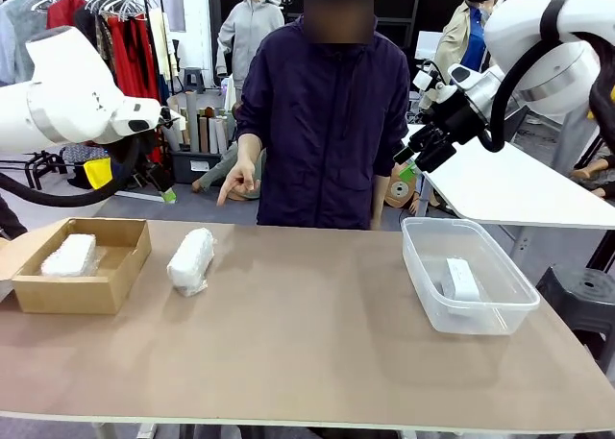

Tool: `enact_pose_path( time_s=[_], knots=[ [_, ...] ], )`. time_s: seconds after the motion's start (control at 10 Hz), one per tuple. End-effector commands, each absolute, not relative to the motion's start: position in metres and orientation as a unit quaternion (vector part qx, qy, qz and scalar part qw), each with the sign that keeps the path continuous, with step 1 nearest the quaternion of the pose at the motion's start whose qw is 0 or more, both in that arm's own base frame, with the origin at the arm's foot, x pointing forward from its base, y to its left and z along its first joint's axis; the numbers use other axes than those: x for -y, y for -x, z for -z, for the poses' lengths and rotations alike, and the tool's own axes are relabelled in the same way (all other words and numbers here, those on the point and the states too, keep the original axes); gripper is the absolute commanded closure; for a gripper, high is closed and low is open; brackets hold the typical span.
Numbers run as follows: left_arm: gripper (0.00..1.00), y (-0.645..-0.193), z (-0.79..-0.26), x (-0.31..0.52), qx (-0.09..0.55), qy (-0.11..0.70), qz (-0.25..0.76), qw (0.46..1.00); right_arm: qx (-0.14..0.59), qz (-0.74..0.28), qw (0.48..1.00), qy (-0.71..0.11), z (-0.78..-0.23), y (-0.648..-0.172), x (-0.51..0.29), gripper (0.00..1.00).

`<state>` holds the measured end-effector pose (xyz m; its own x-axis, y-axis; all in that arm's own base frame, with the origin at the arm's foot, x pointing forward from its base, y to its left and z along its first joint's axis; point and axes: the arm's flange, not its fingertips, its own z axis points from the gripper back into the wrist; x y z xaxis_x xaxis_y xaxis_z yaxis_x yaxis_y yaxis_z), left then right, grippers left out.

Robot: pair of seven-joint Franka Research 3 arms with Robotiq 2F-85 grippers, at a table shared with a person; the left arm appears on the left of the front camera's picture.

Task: Separate and place wrapped and unwrapped clocks.
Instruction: Pick up the Digital clock indicated by the person.

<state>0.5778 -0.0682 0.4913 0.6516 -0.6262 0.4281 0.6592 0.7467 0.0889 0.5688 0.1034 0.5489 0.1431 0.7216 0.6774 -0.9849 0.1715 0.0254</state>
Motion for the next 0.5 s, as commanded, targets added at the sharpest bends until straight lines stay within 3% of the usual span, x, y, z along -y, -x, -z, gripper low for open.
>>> enact_pose_path(
  time_s=[0.0,0.1,0.2,0.4],
  knots=[
    [0.00,-0.576,-0.491,0.062,0.215,0.018,0.342,0.915,0.271,-0.596,0.716,-0.243,-0.549,-0.569,-0.104,0.00],
    [0.00,-0.578,-0.491,0.068,0.221,0.037,0.354,0.908,0.271,-0.596,0.716,-0.243,-0.549,-0.569,-0.104,0.00],
    [0.00,-0.585,-0.481,0.079,0.184,0.035,0.265,0.946,0.271,-0.596,0.716,-0.243,-0.549,-0.569,-0.104,0.00],
    [0.00,-0.590,-0.466,0.096,0.172,0.057,0.233,0.955,0.271,-0.596,0.716,-0.243,-0.549,-0.569,-0.104,0.00]
  ],
)
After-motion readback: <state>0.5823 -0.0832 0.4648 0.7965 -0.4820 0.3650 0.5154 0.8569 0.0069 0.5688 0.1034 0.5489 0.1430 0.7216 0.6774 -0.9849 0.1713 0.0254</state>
